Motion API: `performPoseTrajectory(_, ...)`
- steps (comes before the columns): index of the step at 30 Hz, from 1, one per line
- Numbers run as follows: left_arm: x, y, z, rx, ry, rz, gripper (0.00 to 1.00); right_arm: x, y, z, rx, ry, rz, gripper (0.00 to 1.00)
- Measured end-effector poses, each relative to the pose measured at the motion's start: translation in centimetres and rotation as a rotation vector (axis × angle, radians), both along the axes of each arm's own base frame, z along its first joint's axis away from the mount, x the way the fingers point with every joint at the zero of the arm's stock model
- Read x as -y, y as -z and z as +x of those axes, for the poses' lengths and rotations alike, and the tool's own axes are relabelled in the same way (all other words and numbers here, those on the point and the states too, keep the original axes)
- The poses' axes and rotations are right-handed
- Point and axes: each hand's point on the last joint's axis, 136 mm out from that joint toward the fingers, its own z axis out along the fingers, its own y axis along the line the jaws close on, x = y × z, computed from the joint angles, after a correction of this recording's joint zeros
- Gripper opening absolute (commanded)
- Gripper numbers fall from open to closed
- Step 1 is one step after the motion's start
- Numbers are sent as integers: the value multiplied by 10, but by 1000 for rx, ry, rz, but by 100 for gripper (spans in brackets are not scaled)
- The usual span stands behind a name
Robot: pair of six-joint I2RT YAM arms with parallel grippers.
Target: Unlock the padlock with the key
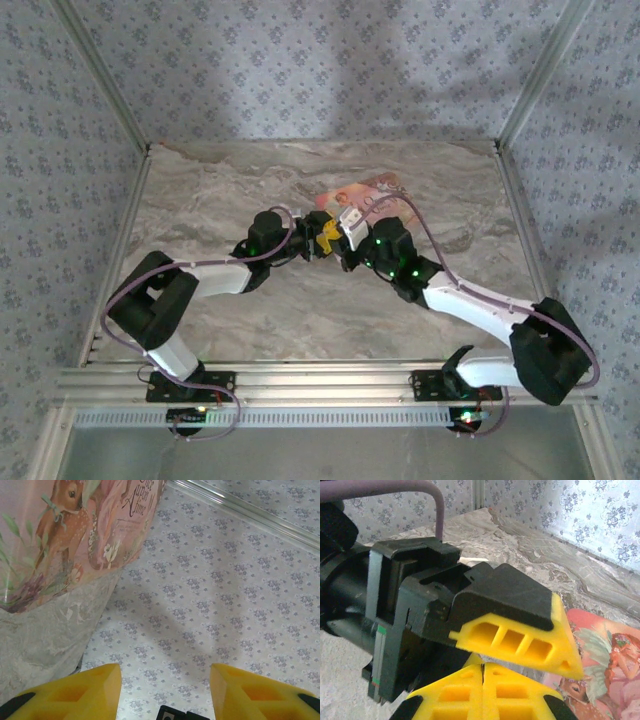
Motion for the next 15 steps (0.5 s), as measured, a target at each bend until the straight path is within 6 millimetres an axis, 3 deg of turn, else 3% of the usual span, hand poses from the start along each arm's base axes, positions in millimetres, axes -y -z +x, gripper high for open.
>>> performPoseTrajectory(15,0,0,0,-8,-2,-9,30,9,-1,-4,-1,24,10,0)
